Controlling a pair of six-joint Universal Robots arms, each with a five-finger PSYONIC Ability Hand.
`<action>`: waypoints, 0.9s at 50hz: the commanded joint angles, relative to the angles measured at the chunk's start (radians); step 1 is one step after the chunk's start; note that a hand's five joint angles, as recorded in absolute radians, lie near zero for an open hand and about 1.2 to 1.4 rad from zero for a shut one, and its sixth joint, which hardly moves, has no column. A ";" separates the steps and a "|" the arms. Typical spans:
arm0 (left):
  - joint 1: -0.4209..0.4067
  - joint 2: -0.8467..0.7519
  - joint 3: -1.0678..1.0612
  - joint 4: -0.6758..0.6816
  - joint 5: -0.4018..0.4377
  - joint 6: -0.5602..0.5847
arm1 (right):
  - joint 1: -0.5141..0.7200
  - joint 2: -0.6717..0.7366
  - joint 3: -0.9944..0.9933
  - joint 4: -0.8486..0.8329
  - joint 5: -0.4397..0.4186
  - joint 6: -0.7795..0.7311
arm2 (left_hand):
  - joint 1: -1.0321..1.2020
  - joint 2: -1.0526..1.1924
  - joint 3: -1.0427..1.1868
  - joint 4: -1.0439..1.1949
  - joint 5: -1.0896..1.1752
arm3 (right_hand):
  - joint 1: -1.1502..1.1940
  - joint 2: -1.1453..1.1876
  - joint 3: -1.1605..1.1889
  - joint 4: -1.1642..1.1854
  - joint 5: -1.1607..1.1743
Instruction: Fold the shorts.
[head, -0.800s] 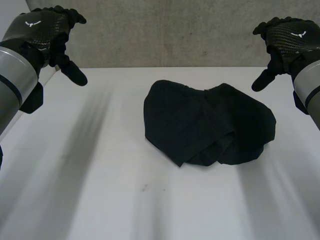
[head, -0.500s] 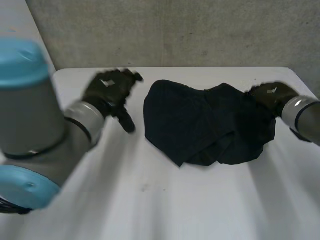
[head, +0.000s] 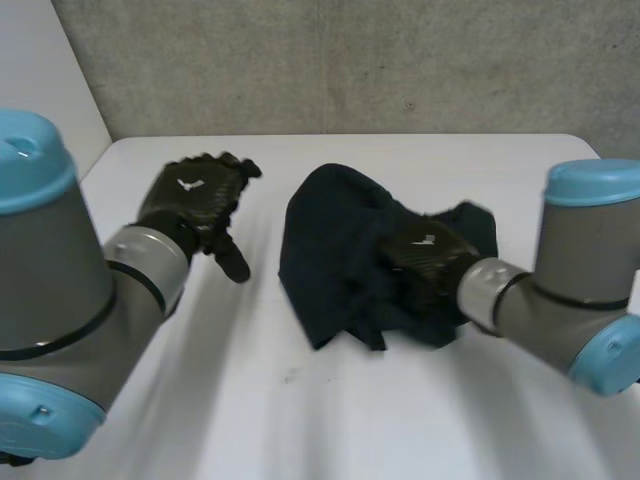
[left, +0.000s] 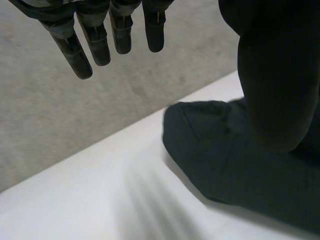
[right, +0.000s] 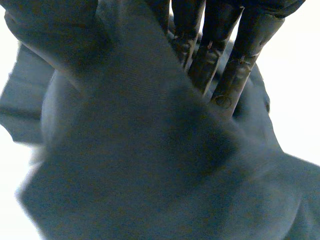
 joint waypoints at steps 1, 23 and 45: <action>0.033 0.065 -0.002 -0.001 -0.031 -0.002 | 0.229 -0.034 -0.052 -0.073 0.007 0.296 | -0.044 -0.025 -0.030 -0.023 -0.037 | 0.432 0.222 0.217 0.208 0.233; 0.052 0.166 -0.187 -0.031 -0.039 0.008 | 0.254 -0.085 -0.073 0.272 0.136 0.090 | -0.030 -0.011 -0.015 -0.009 -0.022 | -0.589 -0.799 -0.804 -0.813 -0.787; -0.117 0.087 -0.347 0.038 -0.048 0.001 | 0.078 -0.309 0.342 0.023 0.121 0.008 | -0.009 0.010 0.005 0.012 -0.001 | -0.521 -0.731 -0.736 -0.745 -0.720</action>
